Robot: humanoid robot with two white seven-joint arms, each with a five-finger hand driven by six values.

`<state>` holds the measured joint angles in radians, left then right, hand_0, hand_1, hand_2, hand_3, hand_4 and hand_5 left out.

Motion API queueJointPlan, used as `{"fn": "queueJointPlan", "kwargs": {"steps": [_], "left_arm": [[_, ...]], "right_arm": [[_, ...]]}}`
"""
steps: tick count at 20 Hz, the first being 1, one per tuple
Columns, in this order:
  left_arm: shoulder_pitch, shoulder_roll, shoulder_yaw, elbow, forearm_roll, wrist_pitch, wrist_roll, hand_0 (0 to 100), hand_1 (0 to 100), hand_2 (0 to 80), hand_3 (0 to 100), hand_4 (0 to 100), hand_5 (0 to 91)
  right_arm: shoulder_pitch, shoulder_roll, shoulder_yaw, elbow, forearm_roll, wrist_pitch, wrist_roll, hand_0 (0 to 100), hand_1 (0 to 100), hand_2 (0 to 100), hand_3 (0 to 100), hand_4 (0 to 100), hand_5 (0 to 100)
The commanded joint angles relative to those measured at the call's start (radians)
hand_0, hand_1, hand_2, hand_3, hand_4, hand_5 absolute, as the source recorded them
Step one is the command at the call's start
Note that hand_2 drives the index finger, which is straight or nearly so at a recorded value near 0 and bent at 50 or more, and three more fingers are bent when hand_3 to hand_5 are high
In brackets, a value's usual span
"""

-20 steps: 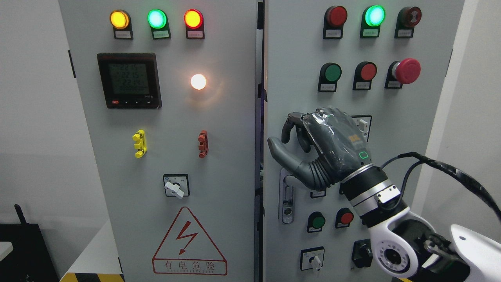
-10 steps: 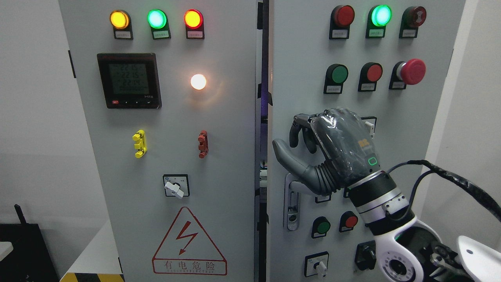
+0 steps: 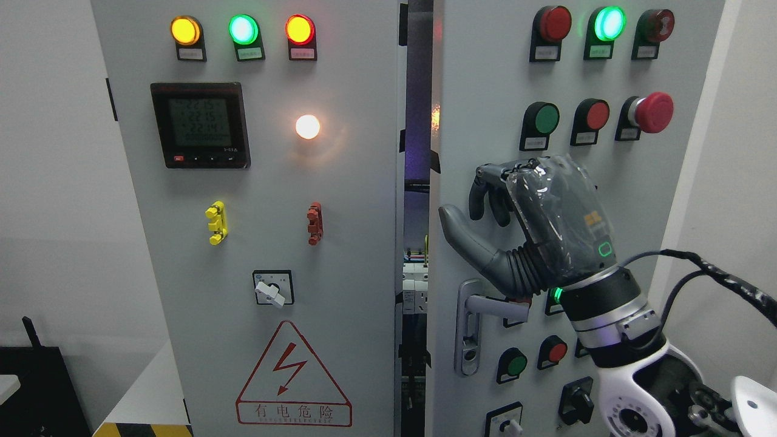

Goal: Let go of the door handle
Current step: 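Hook the right hand's fingers on the door edge and pull it open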

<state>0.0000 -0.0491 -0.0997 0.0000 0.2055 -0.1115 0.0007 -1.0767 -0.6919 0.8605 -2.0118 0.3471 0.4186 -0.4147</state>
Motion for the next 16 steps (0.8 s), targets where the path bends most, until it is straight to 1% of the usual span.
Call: {"fn": "queueJointPlan", "kwargs": {"steps": [1,3,4,5,7,9,12,14,16], "left_arm": [[0.031,0.000,0.000,-0.031,-0.001,0.000,0.001,12,39,0.0,0,0,0.0],[0.031,0.000,0.000,-0.031,0.000,0.000,0.001,12,39,0.0,0,0,0.0],[0.031,0.000,0.000,-0.031,0.000,0.000,0.001,12,39,0.0,0,0,0.0],[0.031,0.000,0.000,-0.031,0.000,0.000,0.001,12,39,0.0,0,0,0.0],[0.031,0.000,0.000,-0.031,0.000,0.000,0.001,12,39,0.0,0,0,0.0],[0.031,0.000,0.000,-0.031,0.000,0.000,0.001,12,39,0.0,0,0,0.0],[0.031,0.000,0.000,-0.029,0.000,0.000,0.001,12,39,0.0,0,0,0.0],[0.031,0.000,0.000,-0.031,0.000,0.000,0.001,12,39,0.0,0,0,0.0],[0.031,0.000,0.000,-0.031,0.000,0.000,0.001,12,39,0.0,0,0,0.0]], "right_arm": [[0.040,0.002,-0.104,-0.047,0.041,-0.003,-0.003,49,22,75,100,96,100],[0.066,0.002,-0.135,-0.065,0.058,-0.003,-0.003,49,22,75,100,96,100],[0.078,0.002,-0.149,-0.071,0.067,-0.011,-0.009,49,22,75,100,96,100],[0.087,0.002,-0.158,-0.071,0.075,-0.029,-0.025,49,22,76,100,96,100],[0.098,0.000,-0.169,-0.073,0.078,-0.053,-0.041,49,23,78,100,96,100],[0.103,0.000,-0.172,-0.073,0.087,-0.070,-0.047,48,24,80,100,100,100],[0.109,-0.001,-0.173,-0.073,0.092,-0.078,-0.062,48,24,81,100,100,100],[0.122,0.000,-0.190,-0.073,0.093,-0.096,-0.064,48,24,81,100,100,100],[0.150,0.002,-0.224,-0.074,0.121,-0.130,-0.075,48,24,81,100,100,100]]}}
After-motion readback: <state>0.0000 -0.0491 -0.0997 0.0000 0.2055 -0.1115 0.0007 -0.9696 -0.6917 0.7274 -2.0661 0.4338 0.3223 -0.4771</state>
